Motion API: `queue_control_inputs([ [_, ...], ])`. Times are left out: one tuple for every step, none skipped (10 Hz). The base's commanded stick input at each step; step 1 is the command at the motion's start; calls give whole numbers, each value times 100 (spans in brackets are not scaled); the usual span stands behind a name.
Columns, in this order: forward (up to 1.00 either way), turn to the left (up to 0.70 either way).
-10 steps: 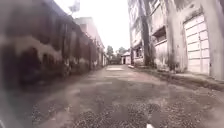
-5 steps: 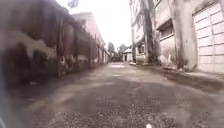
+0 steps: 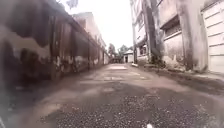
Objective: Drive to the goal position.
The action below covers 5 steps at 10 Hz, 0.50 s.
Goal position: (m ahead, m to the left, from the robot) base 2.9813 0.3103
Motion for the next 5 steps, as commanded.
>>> queue_control_inputs([
  [100,0],
  [100,0],
  [100,0],
  [100,0],
  [100,0],
])
